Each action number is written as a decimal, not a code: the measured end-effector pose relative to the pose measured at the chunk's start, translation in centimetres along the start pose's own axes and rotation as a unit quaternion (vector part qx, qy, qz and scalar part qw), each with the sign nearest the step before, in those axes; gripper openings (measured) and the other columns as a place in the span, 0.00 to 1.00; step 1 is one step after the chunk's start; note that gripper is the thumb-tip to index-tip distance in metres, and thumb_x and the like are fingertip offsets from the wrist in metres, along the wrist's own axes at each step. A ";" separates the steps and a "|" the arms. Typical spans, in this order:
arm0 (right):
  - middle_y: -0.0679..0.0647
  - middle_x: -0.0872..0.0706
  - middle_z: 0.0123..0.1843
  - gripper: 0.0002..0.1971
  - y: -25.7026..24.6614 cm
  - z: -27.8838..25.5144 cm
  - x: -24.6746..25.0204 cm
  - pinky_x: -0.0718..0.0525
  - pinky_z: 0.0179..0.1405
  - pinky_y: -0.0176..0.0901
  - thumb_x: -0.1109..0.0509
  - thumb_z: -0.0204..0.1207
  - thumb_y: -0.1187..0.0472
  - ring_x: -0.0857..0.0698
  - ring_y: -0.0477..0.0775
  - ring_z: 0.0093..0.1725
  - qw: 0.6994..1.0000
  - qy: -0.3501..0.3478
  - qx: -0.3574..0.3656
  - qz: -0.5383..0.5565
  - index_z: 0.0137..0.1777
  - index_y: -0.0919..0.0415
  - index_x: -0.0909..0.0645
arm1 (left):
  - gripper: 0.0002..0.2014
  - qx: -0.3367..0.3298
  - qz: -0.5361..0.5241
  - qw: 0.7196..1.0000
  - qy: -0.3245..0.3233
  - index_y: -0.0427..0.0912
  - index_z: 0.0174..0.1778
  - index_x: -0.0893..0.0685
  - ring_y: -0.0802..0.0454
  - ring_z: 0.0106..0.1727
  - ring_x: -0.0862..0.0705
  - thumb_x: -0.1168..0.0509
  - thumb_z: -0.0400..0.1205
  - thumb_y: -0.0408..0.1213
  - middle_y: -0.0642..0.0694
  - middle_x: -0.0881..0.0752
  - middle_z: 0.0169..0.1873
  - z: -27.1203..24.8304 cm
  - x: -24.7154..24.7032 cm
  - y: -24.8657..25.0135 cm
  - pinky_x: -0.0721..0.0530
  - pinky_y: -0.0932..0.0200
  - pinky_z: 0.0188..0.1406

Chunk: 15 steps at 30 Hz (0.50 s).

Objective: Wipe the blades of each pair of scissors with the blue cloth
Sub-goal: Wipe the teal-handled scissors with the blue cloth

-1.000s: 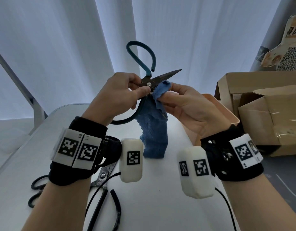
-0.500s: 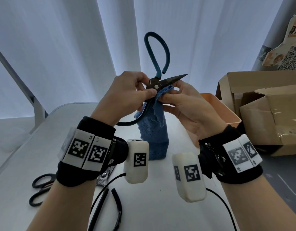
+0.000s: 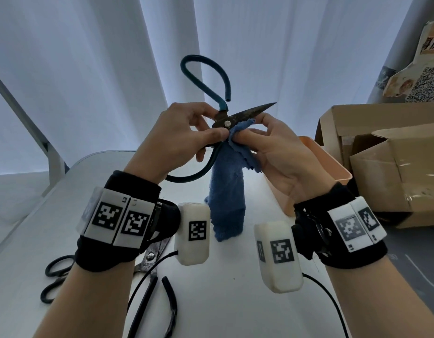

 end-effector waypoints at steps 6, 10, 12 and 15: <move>0.66 0.09 0.56 0.19 -0.4 -0.2 -0.5 0.10 0.46 0.47 0.26 0.77 0.70 0.08 0.61 0.55 1.000 -0.013 0.016 0.014 0.67 0.67 0.24 | 0.05 0.000 -0.004 1.000 0.003 0.53 0.52 0.10 0.53 0.24 0.19 0.27 0.81 0.43 0.51 0.14 0.31 -0.1 0.5 0.3 0.26 0.65 0.37; 0.62 0.07 0.48 0.16 -0.7 -0.2 -0.8 0.13 0.35 0.43 0.29 0.78 0.77 0.07 0.56 0.45 0.999 -0.028 0.021 -0.023 0.64 0.67 0.23 | 0.04 0.015 0.005 1.000 0.004 0.52 0.50 0.10 0.53 0.24 0.19 0.27 0.81 0.43 0.52 0.13 0.32 0.0 0.5 -0.1 0.26 0.61 0.36; 0.63 0.08 0.49 0.18 -0.6 -0.2 -0.7 0.13 0.34 0.41 0.30 0.77 0.78 0.08 0.56 0.43 0.999 -0.027 0.014 -0.022 0.65 0.68 0.23 | 0.03 0.020 0.007 1.000 0.006 0.52 0.49 0.10 0.53 0.24 0.19 0.27 0.81 0.43 0.53 0.13 0.32 0.0 0.5 -0.3 0.27 0.62 0.35; 0.66 0.09 0.54 0.20 -0.3 -0.2 -0.5 0.09 0.42 0.44 0.27 0.77 0.74 0.08 0.59 0.49 1.000 -0.013 0.012 -0.001 0.68 0.69 0.23 | 0.03 0.026 0.002 1.000 0.007 0.51 0.49 0.11 0.54 0.23 0.19 0.28 0.82 0.43 0.52 0.14 0.32 0.0 0.3 -0.3 0.27 0.60 0.37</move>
Point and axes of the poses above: each hand's wrist, its own z-axis towards the middle knuckle, its own x-axis out of the back of the hand, y = z × x, the point moved 8 cm from there along z, towards the middle knuckle
